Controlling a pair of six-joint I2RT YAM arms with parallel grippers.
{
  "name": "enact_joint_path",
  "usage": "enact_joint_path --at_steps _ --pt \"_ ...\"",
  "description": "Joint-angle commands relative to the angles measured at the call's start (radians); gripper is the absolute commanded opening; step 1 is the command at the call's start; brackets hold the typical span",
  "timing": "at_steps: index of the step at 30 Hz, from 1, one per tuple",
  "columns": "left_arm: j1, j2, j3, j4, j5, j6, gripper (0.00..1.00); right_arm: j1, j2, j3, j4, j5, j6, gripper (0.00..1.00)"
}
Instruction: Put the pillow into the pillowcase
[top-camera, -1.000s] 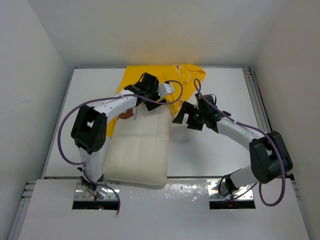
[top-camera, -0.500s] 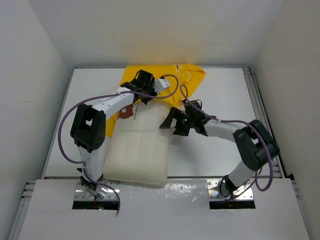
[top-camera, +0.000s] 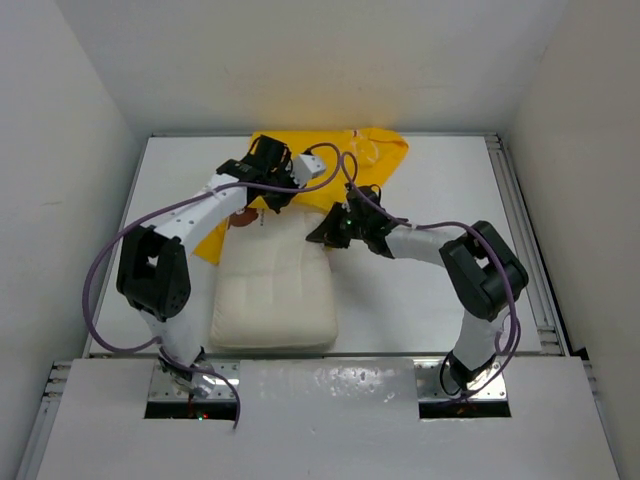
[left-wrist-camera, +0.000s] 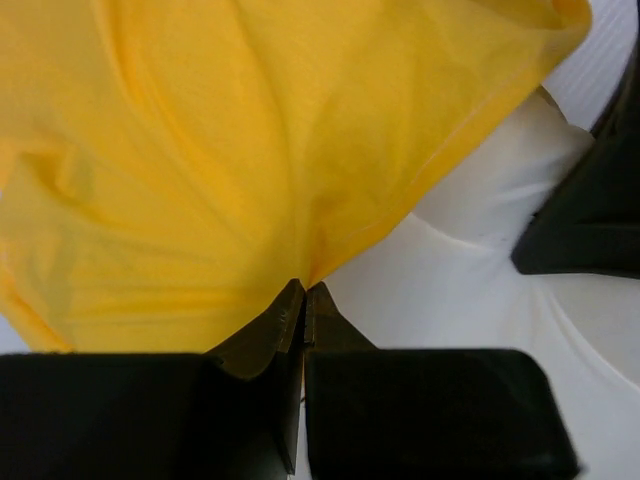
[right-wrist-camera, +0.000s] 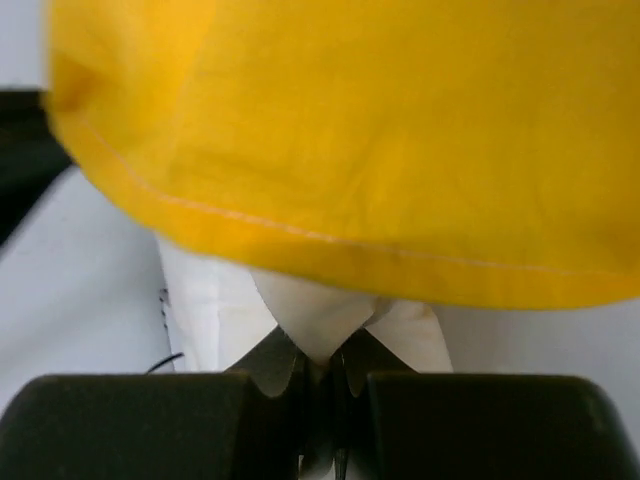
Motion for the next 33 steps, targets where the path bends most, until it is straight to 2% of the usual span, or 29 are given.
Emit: enact_joint_path --at_steps 1,7,11,16,20,21,23,24,25,26,27,28,29,30,33 --pt "-0.031 -0.078 -0.015 -0.062 0.120 0.001 0.00 -0.015 -0.093 0.131 0.244 0.050 0.030 0.00" --pt "-0.096 -0.118 0.039 -0.233 0.285 0.078 0.00 -0.105 -0.065 0.095 0.293 0.204 0.167 0.00" --pt "-0.061 -0.159 0.025 -0.330 0.327 0.139 0.00 -0.159 -0.094 0.010 0.391 0.279 0.261 0.00" --pt "0.018 -0.189 -0.076 -0.232 0.221 0.093 0.00 -0.196 -0.134 -0.027 0.398 0.284 0.264 0.00" --pt "0.013 -0.170 -0.112 -0.085 0.148 0.038 0.00 -0.180 -0.101 -0.017 0.404 0.256 0.278 0.00" --pt "0.012 -0.160 -0.105 -0.076 0.146 0.030 0.18 -0.176 -0.078 -0.019 0.410 0.251 0.300 0.00" --pt "0.009 -0.135 -0.075 -0.054 0.120 -0.002 0.48 -0.180 -0.052 -0.010 0.392 0.221 0.292 0.00" --pt "0.015 -0.132 -0.075 -0.048 0.106 -0.002 0.67 -0.186 -0.042 0.007 0.346 0.209 0.223 0.13" --pt "0.036 -0.133 -0.052 -0.044 0.085 -0.034 0.78 -0.193 -0.036 0.056 0.262 0.205 0.186 0.30" --pt "0.056 -0.137 -0.032 -0.043 0.041 -0.054 0.86 -0.196 -0.039 0.081 0.088 0.205 0.139 0.60" --pt "0.077 -0.144 -0.027 -0.042 0.023 -0.059 0.99 -0.205 -0.047 0.101 0.018 0.214 0.027 0.67" --pt "0.135 -0.161 -0.024 -0.040 -0.001 -0.072 1.00 -0.202 -0.074 0.125 -0.094 0.234 -0.038 0.73" --pt "0.168 -0.169 -0.030 -0.039 -0.006 -0.077 1.00 -0.197 -0.096 0.131 -0.152 0.286 -0.087 0.91" --pt "0.236 -0.178 -0.038 -0.036 -0.006 -0.082 1.00 -0.199 -0.113 0.141 -0.200 0.291 -0.186 0.99" --pt "0.350 -0.201 -0.105 -0.019 0.008 -0.083 1.00 -0.205 -0.171 0.182 -0.416 0.349 -0.341 0.99"
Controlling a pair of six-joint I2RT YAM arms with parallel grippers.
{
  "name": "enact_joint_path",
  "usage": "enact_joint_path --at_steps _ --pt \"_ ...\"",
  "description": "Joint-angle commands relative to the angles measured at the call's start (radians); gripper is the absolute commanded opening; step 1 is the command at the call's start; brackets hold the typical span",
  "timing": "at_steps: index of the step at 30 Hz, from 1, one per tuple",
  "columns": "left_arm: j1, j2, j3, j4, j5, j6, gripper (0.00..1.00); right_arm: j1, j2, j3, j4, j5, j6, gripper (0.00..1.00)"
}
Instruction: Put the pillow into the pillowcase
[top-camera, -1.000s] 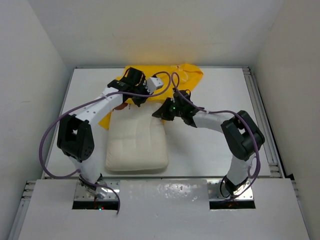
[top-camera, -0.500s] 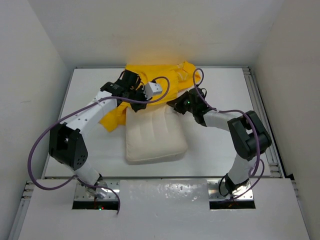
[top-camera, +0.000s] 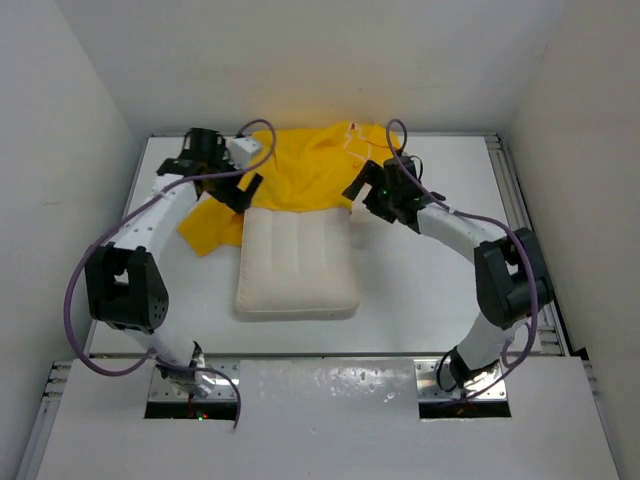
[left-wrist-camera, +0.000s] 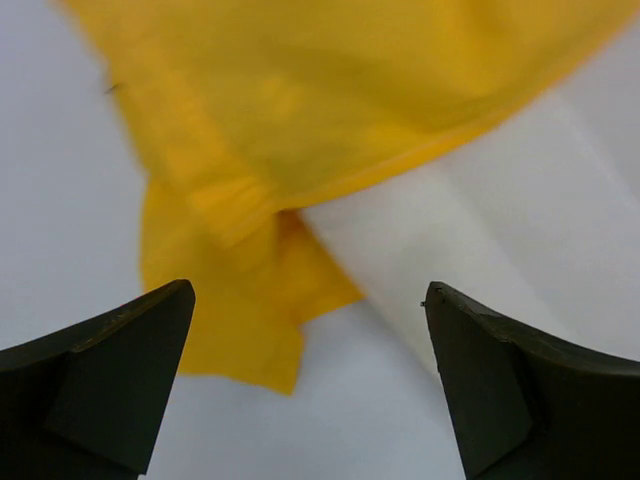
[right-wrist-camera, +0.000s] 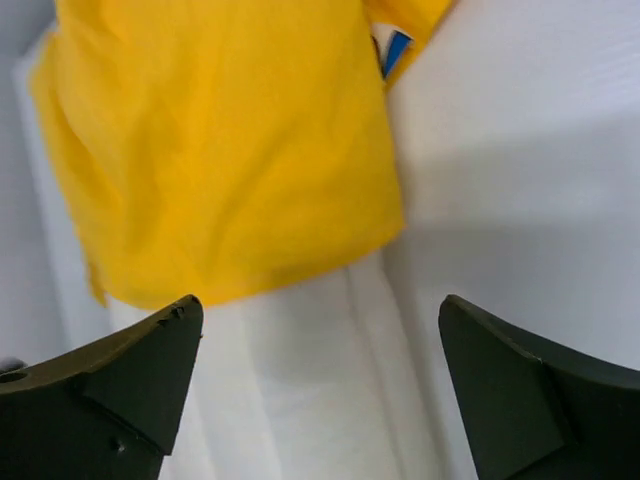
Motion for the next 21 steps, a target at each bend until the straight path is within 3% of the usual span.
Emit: enact_joint_path --at_steps 1,2,3,4,5,6,7,8,9,10,11,12,14,17,21 --pt "0.126 -0.061 -0.050 0.050 -0.039 -0.023 1.00 0.003 -0.099 0.078 -0.321 0.104 -0.275 0.99" --pt "0.141 -0.056 -0.079 0.065 -0.044 -0.017 0.99 0.015 -0.129 0.086 -0.357 0.125 -0.307 0.98" --pt "0.170 -0.049 -0.130 0.081 -0.042 -0.008 0.89 0.029 -0.145 0.087 -0.371 0.145 -0.378 0.76" --pt "0.184 -0.023 -0.152 0.108 -0.047 0.000 0.69 0.049 -0.160 0.089 -0.374 0.144 -0.418 0.45" --pt "0.192 -0.009 -0.167 0.116 -0.045 -0.003 0.34 0.101 -0.179 0.096 -0.382 0.158 -0.456 0.21" --pt "0.234 0.009 -0.178 0.118 -0.034 -0.003 0.28 0.132 -0.179 0.121 -0.387 0.177 -0.473 0.10" --pt "0.250 0.041 -0.181 0.118 0.013 -0.008 0.28 0.166 -0.173 0.147 -0.411 0.200 -0.489 0.18" --pt "0.265 0.054 -0.186 0.121 0.039 -0.008 0.42 0.236 -0.135 0.180 -0.436 0.219 -0.513 0.30" --pt "0.288 0.063 -0.187 0.122 0.067 -0.008 0.54 0.271 -0.110 0.264 -0.459 0.234 -0.525 0.50" --pt "0.296 0.075 -0.201 0.127 0.115 -0.002 0.67 0.307 -0.078 0.309 -0.511 0.280 -0.535 0.75" --pt "0.301 0.079 -0.215 0.151 0.131 0.001 0.81 0.380 -0.041 0.358 -0.537 0.308 -0.542 0.85" --pt "0.305 0.082 -0.231 0.173 0.150 0.009 0.87 0.410 0.034 0.450 -0.555 0.341 -0.542 0.96" --pt "0.307 0.086 -0.279 0.240 0.162 0.010 1.00 0.492 0.109 0.527 -0.600 0.398 -0.529 0.99" --pt "0.302 0.131 -0.322 0.347 0.116 -0.009 1.00 0.577 0.238 0.638 -0.605 0.446 -0.551 0.99" --pt "0.278 0.241 -0.319 0.447 -0.002 -0.049 0.97 0.657 0.306 0.588 -0.580 0.409 -0.663 0.99"
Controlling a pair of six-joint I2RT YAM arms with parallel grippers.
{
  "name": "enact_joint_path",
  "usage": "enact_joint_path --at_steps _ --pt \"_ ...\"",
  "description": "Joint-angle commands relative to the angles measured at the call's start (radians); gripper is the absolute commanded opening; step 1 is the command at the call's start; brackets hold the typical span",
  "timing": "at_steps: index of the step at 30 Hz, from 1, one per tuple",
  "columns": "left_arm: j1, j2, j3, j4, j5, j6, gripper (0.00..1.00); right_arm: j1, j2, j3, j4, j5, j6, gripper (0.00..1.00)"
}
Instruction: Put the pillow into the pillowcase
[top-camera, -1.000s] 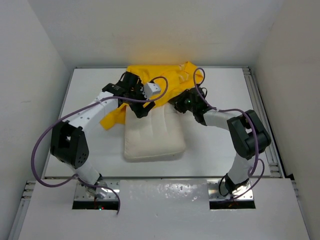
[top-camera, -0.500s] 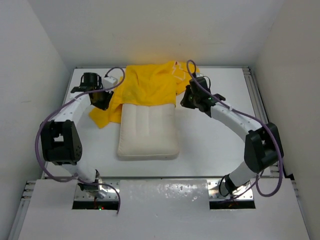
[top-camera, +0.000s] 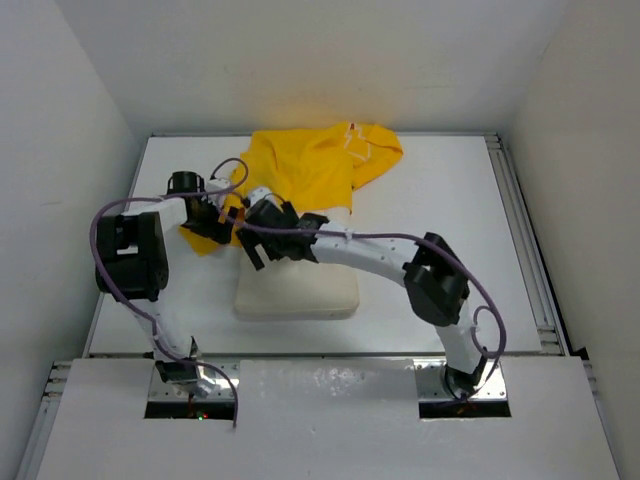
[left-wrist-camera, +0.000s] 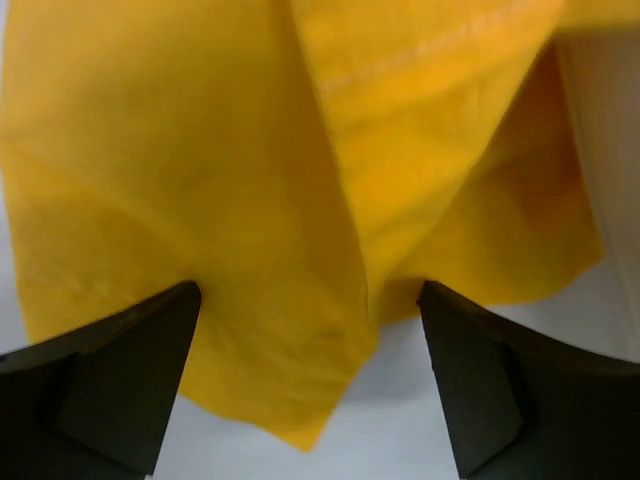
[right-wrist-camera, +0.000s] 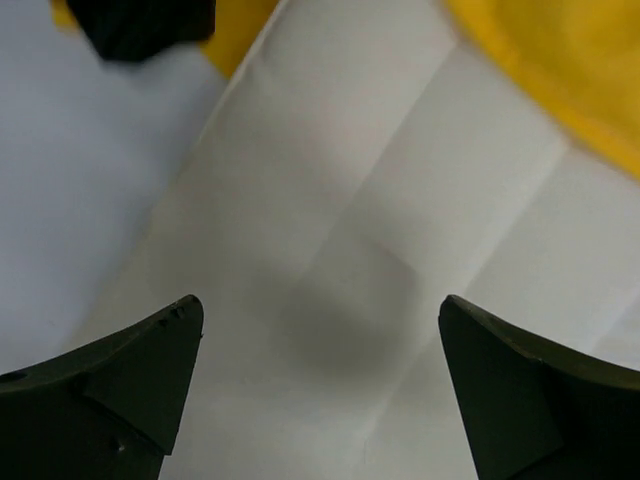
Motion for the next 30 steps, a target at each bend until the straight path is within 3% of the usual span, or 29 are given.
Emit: enact_joint_path --at_steps 1,3,4,5,6,7,8,10,14,17,19,30 --pt "-0.021 0.070 0.015 0.138 -0.054 -0.039 0.89 0.046 -0.003 -0.066 -0.027 0.020 -0.163 0.99" --pt "-0.033 0.101 0.036 0.107 -0.050 -0.034 0.77 0.091 -0.107 -0.266 0.128 -0.013 -0.253 0.99" --pt "-0.039 0.105 0.044 0.107 -0.060 -0.033 0.57 0.103 -0.142 -0.399 0.190 -0.056 -0.337 0.99" --pt "-0.040 0.110 0.045 0.109 -0.061 -0.036 0.45 0.112 -0.179 -0.454 0.292 -0.072 -0.369 0.99" --pt "-0.038 0.111 0.052 0.104 -0.053 -0.033 0.37 0.125 -0.207 -0.494 0.330 -0.093 -0.399 0.99" --pt "-0.033 0.114 0.055 0.101 -0.045 -0.028 0.21 0.126 -0.239 -0.527 0.350 -0.110 -0.448 0.99" --pt "-0.032 0.113 0.056 0.098 -0.036 -0.025 0.12 0.131 -0.243 -0.522 0.352 -0.130 -0.484 0.99" --pt "-0.027 0.110 0.053 0.092 -0.028 -0.023 0.00 0.145 -0.229 -0.468 0.301 -0.144 -0.554 0.99" --pt "-0.018 0.087 0.038 0.075 0.017 -0.019 0.00 0.178 -0.264 -0.391 0.174 -0.164 -0.631 0.99" --pt "-0.010 0.065 0.030 0.038 0.051 -0.016 0.00 0.195 -0.301 -0.400 0.108 -0.247 -0.689 0.99" --pt "-0.001 0.043 0.027 0.017 0.073 -0.016 0.00 0.204 -0.287 -0.434 0.068 -0.215 -0.711 0.99" --pt "0.003 -0.062 -0.005 -0.086 0.124 0.009 0.00 0.277 -0.091 -0.441 0.177 -0.002 -0.711 0.99"
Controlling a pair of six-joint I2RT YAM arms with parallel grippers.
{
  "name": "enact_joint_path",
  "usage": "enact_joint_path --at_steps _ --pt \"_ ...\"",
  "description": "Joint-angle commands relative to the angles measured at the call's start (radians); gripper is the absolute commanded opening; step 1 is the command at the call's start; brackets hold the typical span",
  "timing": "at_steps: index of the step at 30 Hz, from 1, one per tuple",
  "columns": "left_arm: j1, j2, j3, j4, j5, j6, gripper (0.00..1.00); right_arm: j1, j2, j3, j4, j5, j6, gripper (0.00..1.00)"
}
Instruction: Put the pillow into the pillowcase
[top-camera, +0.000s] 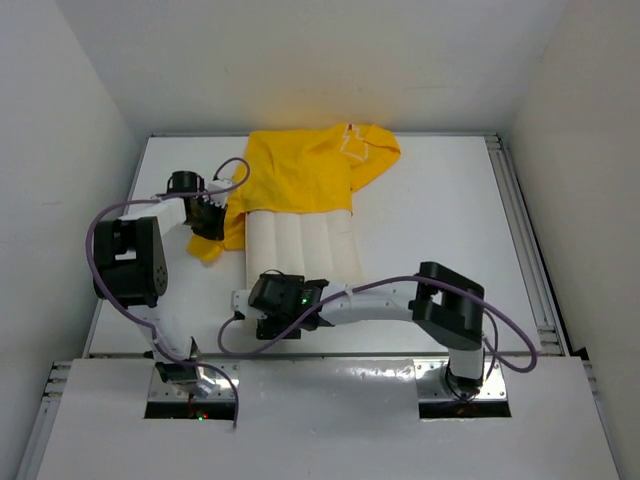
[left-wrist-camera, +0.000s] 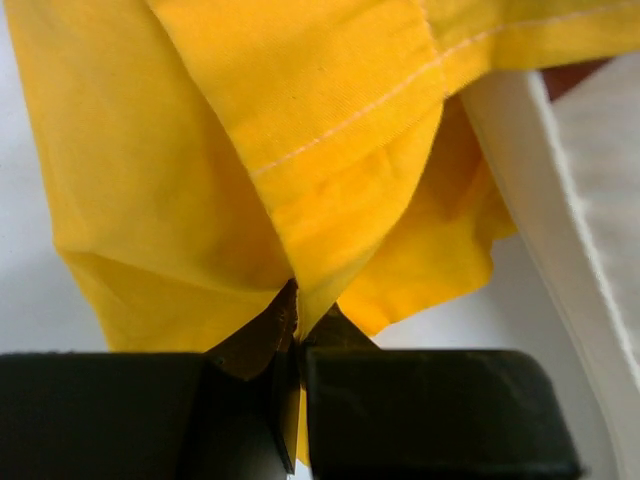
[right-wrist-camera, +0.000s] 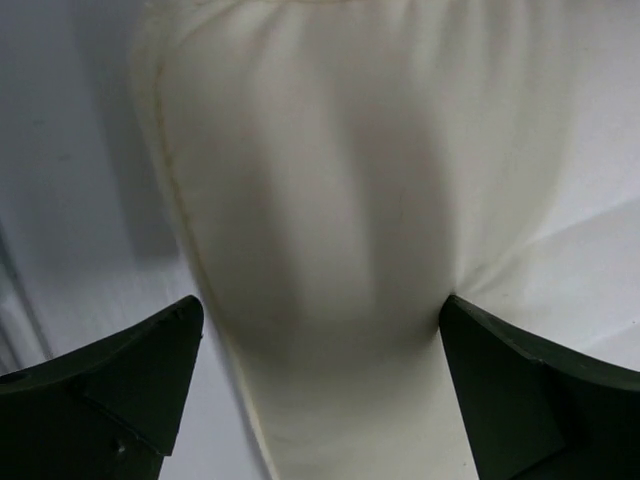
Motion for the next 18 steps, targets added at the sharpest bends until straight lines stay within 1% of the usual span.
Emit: enact_joint_path --at_steps 1,3,4,5,6,7,8,9,10,13,14,15,16,17,18 --pt "0.005 -0.061 -0.010 -0.037 0.041 0.018 0.00 0.001 0.094 0.037 0.062 0.135 0.004 0.99" --pt "0.005 -0.073 -0.022 -0.048 0.047 0.017 0.00 -0.014 0.179 0.095 0.046 0.174 0.029 0.99" --pt "0.002 -0.079 -0.025 -0.054 0.050 0.018 0.00 -0.026 0.199 0.118 0.040 0.168 0.041 0.96" --pt "0.001 -0.085 -0.028 -0.060 0.058 0.021 0.00 -0.039 0.212 0.158 0.036 0.148 0.067 0.91" --pt "0.001 -0.096 -0.032 -0.071 0.068 0.029 0.00 -0.057 0.229 0.178 0.028 0.119 0.085 0.84" --pt "0.001 -0.104 -0.036 -0.081 0.073 0.031 0.00 -0.091 0.231 0.197 0.026 0.102 0.110 0.49" --pt "0.001 -0.111 -0.041 -0.086 0.081 0.035 0.00 -0.106 0.233 0.235 0.026 0.095 0.143 0.30" --pt "-0.001 -0.128 -0.042 -0.094 0.088 0.044 0.00 -0.126 0.226 0.250 0.029 0.094 0.153 0.07" --pt "-0.001 -0.136 -0.045 -0.107 0.108 0.050 0.00 -0.158 0.217 0.261 0.058 0.105 0.168 0.00" --pt "-0.007 -0.168 -0.039 -0.161 0.168 0.081 0.00 -0.230 0.148 0.300 0.137 0.078 0.216 0.00" --pt "-0.019 -0.180 -0.024 -0.181 0.185 0.105 0.00 -0.247 0.128 0.318 0.164 0.062 0.281 0.00" --pt "-0.027 -0.185 -0.010 -0.230 0.218 0.118 0.00 -0.267 0.104 0.320 0.234 0.059 0.311 0.00" --pt "-0.048 -0.191 0.001 -0.255 0.238 0.132 0.00 -0.302 0.054 0.318 0.278 0.061 0.375 0.00" --pt "-0.056 -0.196 0.037 -0.285 0.258 0.150 0.00 -0.319 0.033 0.306 0.320 0.079 0.409 0.00" --pt "-0.065 -0.197 0.059 -0.352 0.315 0.191 0.00 -0.338 0.012 0.300 0.407 0.091 0.437 0.00"
